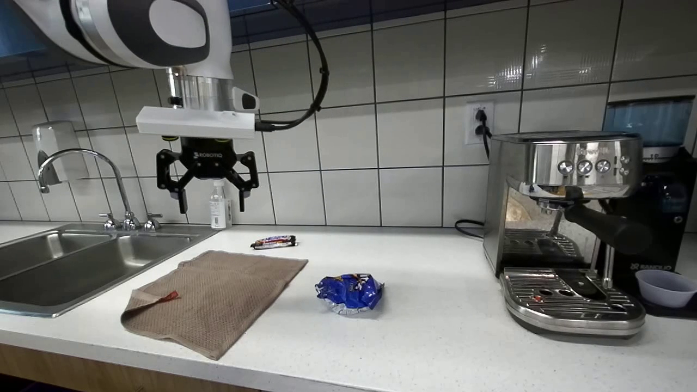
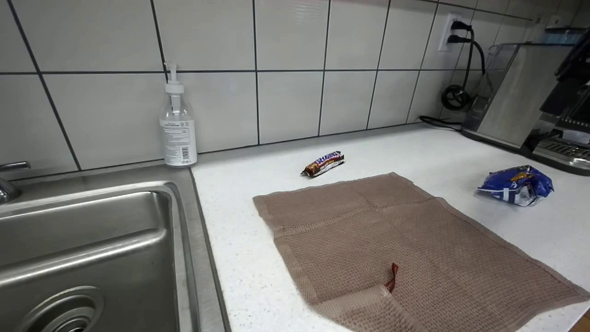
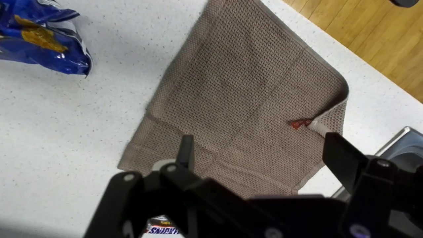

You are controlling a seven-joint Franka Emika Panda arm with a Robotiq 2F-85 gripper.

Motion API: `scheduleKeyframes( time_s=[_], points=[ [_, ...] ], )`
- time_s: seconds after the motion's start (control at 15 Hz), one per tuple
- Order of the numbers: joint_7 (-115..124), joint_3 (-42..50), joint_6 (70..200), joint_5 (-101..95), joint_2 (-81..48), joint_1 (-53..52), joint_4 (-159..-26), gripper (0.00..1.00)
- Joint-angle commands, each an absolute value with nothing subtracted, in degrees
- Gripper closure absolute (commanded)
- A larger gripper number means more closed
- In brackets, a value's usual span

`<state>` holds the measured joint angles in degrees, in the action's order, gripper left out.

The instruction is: Fold the towel into a triangle.

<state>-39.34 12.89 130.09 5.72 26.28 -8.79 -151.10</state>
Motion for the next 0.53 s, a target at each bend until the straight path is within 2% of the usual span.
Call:
scheduleKeyframes(
  time_s=[0.0,0.47],
  points=[
    [-40.1,10.1,131.8,7.5,24.7,-9.8,-150.2,0.0],
    [-37.8,5.1,133.1,10.3,23.9,-12.9,-150.6,0.0]
  ],
)
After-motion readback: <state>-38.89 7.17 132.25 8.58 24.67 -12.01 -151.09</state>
